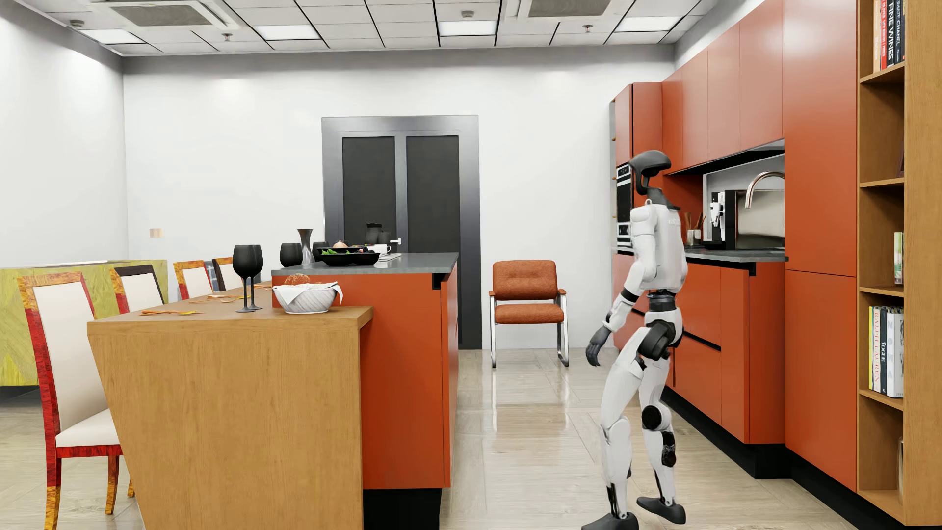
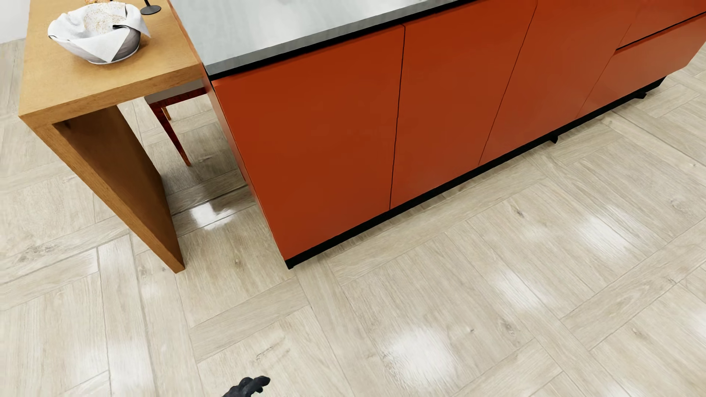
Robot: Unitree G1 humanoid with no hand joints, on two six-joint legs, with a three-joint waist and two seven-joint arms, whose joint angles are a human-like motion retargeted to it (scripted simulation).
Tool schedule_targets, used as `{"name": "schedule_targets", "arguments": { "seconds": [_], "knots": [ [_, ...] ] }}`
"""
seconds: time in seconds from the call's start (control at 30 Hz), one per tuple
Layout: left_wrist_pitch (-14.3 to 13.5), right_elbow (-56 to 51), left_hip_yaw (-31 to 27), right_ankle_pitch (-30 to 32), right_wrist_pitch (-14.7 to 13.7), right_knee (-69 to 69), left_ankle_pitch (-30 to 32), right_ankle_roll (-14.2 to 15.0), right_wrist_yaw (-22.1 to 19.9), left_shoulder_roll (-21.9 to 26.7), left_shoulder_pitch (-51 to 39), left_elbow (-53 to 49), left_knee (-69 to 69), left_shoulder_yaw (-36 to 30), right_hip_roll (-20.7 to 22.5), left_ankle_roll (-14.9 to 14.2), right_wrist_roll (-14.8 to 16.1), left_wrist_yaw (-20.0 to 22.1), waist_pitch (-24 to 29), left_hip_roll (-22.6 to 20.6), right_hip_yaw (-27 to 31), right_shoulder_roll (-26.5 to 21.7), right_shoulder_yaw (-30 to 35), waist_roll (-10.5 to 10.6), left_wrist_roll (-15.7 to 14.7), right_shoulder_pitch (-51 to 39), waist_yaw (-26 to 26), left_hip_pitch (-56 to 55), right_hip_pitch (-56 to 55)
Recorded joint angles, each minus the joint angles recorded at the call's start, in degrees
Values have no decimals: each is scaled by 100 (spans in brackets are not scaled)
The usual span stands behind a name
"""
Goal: Go to the officechair
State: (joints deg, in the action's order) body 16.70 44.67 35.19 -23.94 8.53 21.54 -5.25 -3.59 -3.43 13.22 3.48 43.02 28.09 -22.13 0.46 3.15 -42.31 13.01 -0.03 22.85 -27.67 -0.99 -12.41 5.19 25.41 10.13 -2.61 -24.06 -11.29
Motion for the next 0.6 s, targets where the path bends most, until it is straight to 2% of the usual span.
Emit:
{"name": "schedule_targets", "arguments": {
  "seconds": [0.07,0.13,0.17,0.27,0.37,0.4,0.43,0.5,0.53,0.6],
  "knots": [
    [-45,-65,-117,-120,-70,33,22,-14,39,-31,-87,-140,6,-133,-28,-24,-113,-40,-1,-56,-104,1,171,-41,241,-21,-3,-6,61],
    [-13,-188,-180,-219,-99,32,42,-39,112,-34,-110,-99,31,-222,-23,-57,-163,133,-15,-65,-150,43,258,-84,553,-73,-19,-3,115],
    [16,-259,-193,-266,-100,30,53,-58,185,-47,-99,-34,43,-199,-12,-81,-154,171,-26,-57,-152,69,267,-106,605,-83,-31,-3,128],
    [51,-544,-213,-414,-154,24,95,-98,407,-32,-76,110,56,-67,51,-197,-96,347,-55,-4,-120,120,231,-175,576,44,-67,-22,119],
    [-25,-851,-195,-456,-130,-77,193,-156,221,-52,-179,-46,-31,39,162,-389,100,946,-90,64,-50,139,180,-252,475,394,-116,-13,107],
    [-59,-919,-171,-455,-84,-118,249,-160,147,-104,-255,-134,-84,89,201,-475,146,1112,-107,88,-11,134,183,-281,374,534,-140,1,97],
    [-89,-945,-139,-463,-113,-140,297,-163,77,-176,-384,-176,-136,132,242,-561,186,1101,-125,118,48,116,164,-314,204,743,-166,21,73],
    [-41,-908,-107,-518,-76,-129,395,-173,20,-254,-631,-336,-116,143,348,-719,231,474,-157,244,226,127,138,-382,-131,1008,-213,12,-6],
    [10,-867,-221,-556,-91,-109,499,-222,-10,-233,-764,-450,-9,70,417,-606,244,48,-164,322,356,140,119,-416,-169,1108,-218,-64,-51],
    [-7,-820,-1008,-619,-257,-61,496,-391,-213,-147,-973,-650,595,-137,575,339,345,-509,-152,337,693,195,-16,-488,0,1282,-161,-482,-116]
  ]
}}
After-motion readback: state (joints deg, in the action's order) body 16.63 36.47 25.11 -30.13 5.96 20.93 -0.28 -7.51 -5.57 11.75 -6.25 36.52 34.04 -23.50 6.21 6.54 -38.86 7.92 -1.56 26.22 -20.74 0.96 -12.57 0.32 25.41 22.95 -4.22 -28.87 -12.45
